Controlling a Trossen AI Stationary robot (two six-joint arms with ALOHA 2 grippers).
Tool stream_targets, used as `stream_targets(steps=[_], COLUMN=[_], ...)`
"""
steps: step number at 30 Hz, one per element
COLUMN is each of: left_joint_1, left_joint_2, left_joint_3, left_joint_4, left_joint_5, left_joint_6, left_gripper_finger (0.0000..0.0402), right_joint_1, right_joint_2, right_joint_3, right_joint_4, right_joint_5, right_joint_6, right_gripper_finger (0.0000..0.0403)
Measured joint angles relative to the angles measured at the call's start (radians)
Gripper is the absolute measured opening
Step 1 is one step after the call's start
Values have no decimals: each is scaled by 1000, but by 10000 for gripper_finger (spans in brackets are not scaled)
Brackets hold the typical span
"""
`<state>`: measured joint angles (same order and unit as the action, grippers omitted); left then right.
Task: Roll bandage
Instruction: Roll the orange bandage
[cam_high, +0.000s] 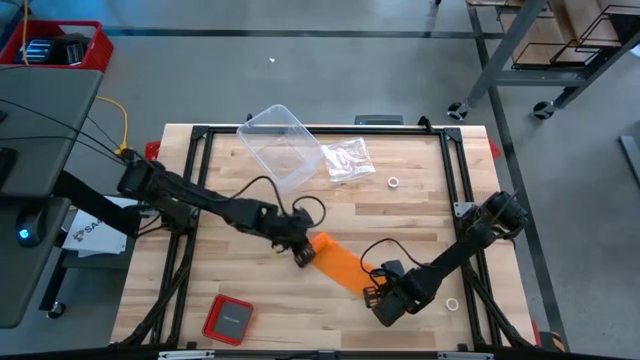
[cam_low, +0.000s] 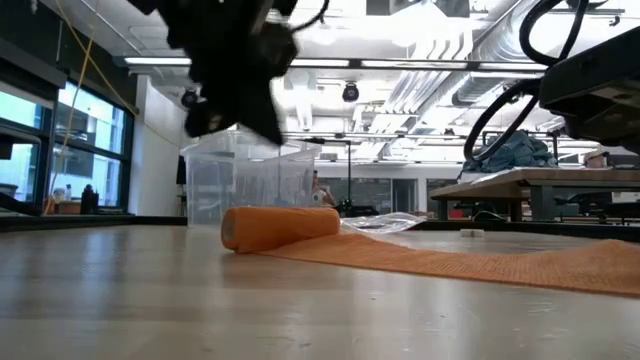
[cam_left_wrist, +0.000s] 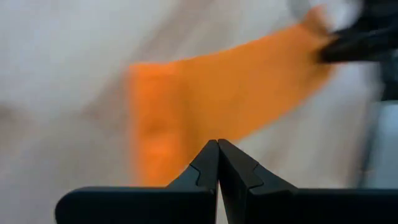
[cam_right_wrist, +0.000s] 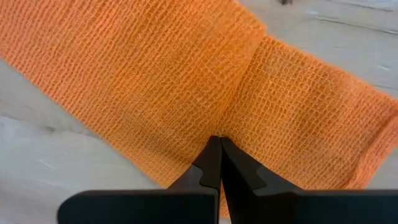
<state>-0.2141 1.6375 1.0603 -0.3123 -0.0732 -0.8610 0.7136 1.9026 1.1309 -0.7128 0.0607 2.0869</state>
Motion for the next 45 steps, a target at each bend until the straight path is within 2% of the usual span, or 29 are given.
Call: stream_targets(steps=[2, 4, 10, 15, 20, 30, 40, 43, 45], left_joint_1=[-9, -13, -16, -8, 32, 107, 178, 194, 196], left_joint_2=[42, 113, 299, 363, 360, 346, 226, 180, 153], left_joint_3=[12, 47, 217, 317, 336, 320, 309, 291, 290], left_joint_4=[94, 111, 1, -136, -197, -333, -544, -553, -526], left_joint_5=[33, 75, 107, 38, -35, -29, -185, -197, -173], left_joint_6=[-32, -43, 21, 120, 176, 287, 495, 490, 434], left_gripper_finger=[0, 0, 0, 0, 0, 0, 0, 0, 0], right_joint_1=[0, -5, -12, -12, 3, 58, 111, 112, 111], right_joint_2=[0, 0, 0, 0, 0, 0, 0, 0, 0], right_joint_3=[0, -1, -1, -1, -1, 0, 0, 0, 0], right_joint_4=[2, 6, 18, 22, 26, 32, 11, 8, 9], right_joint_5=[0, 0, -4, -4, 3, -27, -87, -95, -95], right_joint_6=[0, 0, 0, 1, 29, 71, 87, 88, 88], right_gripper_finger=[0, 0, 0, 0, 0, 0, 0, 0, 0])
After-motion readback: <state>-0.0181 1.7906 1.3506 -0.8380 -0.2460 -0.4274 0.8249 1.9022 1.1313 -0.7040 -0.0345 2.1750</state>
